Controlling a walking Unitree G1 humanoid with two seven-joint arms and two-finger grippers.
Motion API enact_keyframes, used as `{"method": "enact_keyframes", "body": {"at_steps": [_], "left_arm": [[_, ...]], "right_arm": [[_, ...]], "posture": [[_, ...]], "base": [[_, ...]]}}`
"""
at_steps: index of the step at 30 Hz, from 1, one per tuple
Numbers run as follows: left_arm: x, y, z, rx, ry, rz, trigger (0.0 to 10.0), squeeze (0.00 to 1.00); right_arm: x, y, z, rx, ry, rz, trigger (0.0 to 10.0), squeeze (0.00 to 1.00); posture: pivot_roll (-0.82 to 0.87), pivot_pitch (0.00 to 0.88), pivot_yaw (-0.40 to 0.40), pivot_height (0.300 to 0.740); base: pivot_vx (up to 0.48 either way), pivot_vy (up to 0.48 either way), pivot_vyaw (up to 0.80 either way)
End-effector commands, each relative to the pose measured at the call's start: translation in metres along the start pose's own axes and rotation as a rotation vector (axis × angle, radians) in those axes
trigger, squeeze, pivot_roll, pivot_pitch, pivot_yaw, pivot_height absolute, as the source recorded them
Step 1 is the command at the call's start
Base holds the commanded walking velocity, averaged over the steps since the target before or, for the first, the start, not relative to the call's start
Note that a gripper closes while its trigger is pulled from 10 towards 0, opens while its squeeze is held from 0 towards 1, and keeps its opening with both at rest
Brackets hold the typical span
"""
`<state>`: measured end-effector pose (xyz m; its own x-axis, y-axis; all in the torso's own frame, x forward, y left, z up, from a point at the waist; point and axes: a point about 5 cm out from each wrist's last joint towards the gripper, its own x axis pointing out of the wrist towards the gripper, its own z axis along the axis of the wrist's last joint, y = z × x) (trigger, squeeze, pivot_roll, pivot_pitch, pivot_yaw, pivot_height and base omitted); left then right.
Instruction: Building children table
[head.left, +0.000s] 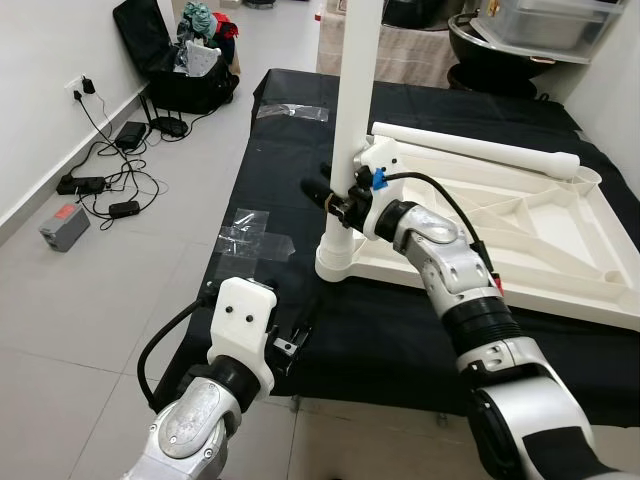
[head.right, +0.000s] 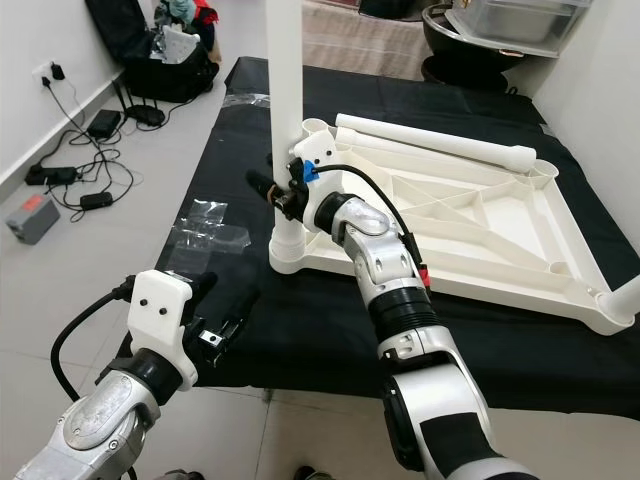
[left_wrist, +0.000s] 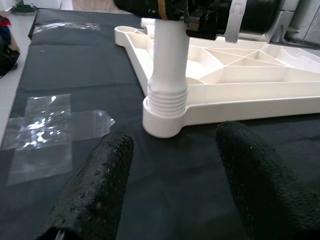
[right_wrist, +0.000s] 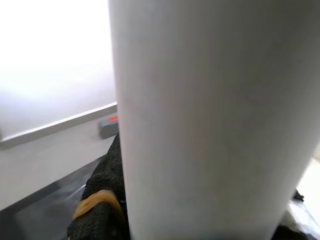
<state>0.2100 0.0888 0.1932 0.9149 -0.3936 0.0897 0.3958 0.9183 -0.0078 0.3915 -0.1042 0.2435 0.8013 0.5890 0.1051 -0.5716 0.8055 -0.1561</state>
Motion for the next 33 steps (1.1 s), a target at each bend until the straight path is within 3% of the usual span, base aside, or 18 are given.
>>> {"method": "enact_keyframes", "body": {"at_steps": [1,3,6,13,20,22,33], "left_arm": [[0.0,0.0,-0.001,-0.012,0.001,-0.001,10.0,0.0],[0.0,0.0,-0.001,-0.012,0.001,-0.001,10.0,0.0],[-0.001,0.0,-0.002,-0.008,0.004,0.0,10.0,0.0],[-0.001,0.0,-0.002,-0.008,0.003,0.0,10.0,0.0],[-0.001,0.0,-0.003,-0.006,0.004,-0.004,10.0,0.0],[-0.002,-0.001,-0.003,-0.006,0.004,-0.006,10.0,0.0],[-0.002,-0.002,-0.004,-0.004,0.006,-0.012,10.0,0.0]], "right_arm": [[-0.011,-0.013,-0.031,0.021,0.138,-0.118,10.0,0.0],[-0.011,-0.013,-0.031,0.021,0.138,-0.118,10.0,0.0],[-0.015,-0.028,-0.036,0.046,0.175,-0.317,10.0,0.0],[-0.02,-0.039,-0.035,0.035,0.165,-0.513,10.0,0.0],[-0.026,-0.042,-0.039,0.05,0.166,-0.683,10.0,0.0],[-0.032,-0.043,-0.045,0.091,0.188,-0.813,10.0,0.0],[-0.039,-0.034,-0.051,0.098,0.197,-1.008,10.0,0.0]], "posture": [[0.08,0.231,-0.111,0.74],[0.08,0.231,-0.111,0.74],[0.08,0.233,-0.11,0.74],[0.08,0.229,-0.11,0.74],[0.08,0.222,-0.109,0.74],[0.09,0.219,-0.108,0.74],[0.09,0.206,-0.109,0.74]], "base": [[0.0,0.0,0.0],[0.0,0.0,0.0],[0.0,0.0,0.0],[0.0,0.0,0.0],[0.0,0.0,0.0],[0.0,0.0,0.0],[0.0,0.0,0.0]]}}
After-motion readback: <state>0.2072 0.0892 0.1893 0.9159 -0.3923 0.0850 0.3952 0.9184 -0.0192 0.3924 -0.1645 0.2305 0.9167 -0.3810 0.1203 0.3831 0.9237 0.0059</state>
